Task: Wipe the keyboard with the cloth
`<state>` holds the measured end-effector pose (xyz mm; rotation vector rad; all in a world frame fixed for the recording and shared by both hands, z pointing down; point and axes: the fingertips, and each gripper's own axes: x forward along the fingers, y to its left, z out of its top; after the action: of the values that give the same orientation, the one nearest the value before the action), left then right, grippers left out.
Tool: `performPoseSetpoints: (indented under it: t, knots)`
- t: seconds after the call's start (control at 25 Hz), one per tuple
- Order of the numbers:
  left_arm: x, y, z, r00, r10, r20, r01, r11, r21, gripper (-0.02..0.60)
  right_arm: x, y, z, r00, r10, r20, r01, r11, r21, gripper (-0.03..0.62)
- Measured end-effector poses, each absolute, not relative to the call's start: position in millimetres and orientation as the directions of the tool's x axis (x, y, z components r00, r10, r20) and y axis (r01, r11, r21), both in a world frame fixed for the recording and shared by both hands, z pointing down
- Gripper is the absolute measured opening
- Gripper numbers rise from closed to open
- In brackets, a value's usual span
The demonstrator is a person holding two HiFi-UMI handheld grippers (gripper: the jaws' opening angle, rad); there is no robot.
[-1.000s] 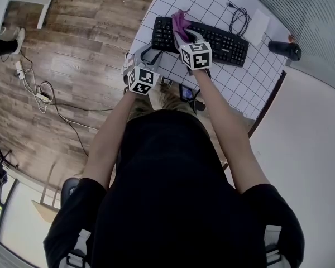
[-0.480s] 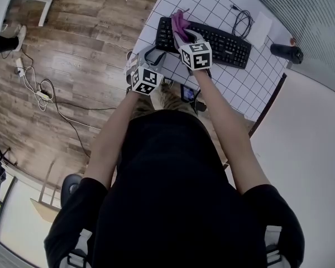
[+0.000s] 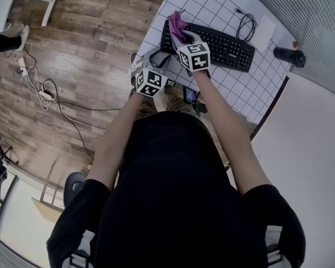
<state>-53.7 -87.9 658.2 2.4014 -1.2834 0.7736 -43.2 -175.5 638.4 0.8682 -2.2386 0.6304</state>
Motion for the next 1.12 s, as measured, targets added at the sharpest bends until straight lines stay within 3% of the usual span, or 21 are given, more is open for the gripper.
performPoseSetpoints:
  t: [0.48, 0.72, 0.92, 1.12]
  knots:
    - [-54.8, -88.3, 658.3, 0.459, -0.657, 0.598, -0.834, -0.55, 0.036, 0.158, -70.6, -173.4, 638.5, -0.637, -0.353, 0.685, -0.659, 0.71, -0.246, 0.103]
    - [-55.5, -87.2, 658.3, 0.462, -0.655, 0.598, -0.836, -0.546, 0.047, 0.158, -109.5, -157.9, 628.5, -0.714, -0.261, 0.65, -0.552, 0.781, -0.292, 0.103]
    - [-58.4, -88.1, 658.5, 0.469, -0.653, 0.595, -0.828, -0.56, 0.037, 0.158, -89.4, -172.2, 556.8, -0.81, -0.384, 0.442, -0.558, 0.737, -0.382, 0.101]
    - [-58.2, -89.3, 654.5, 0.46, -0.66, 0.593, -0.831, -0.556, 0.025, 0.158, 12.4, -187.3, 509.0, -0.758, -0.565, 0.325, -0.652, 0.66, -0.373, 0.101]
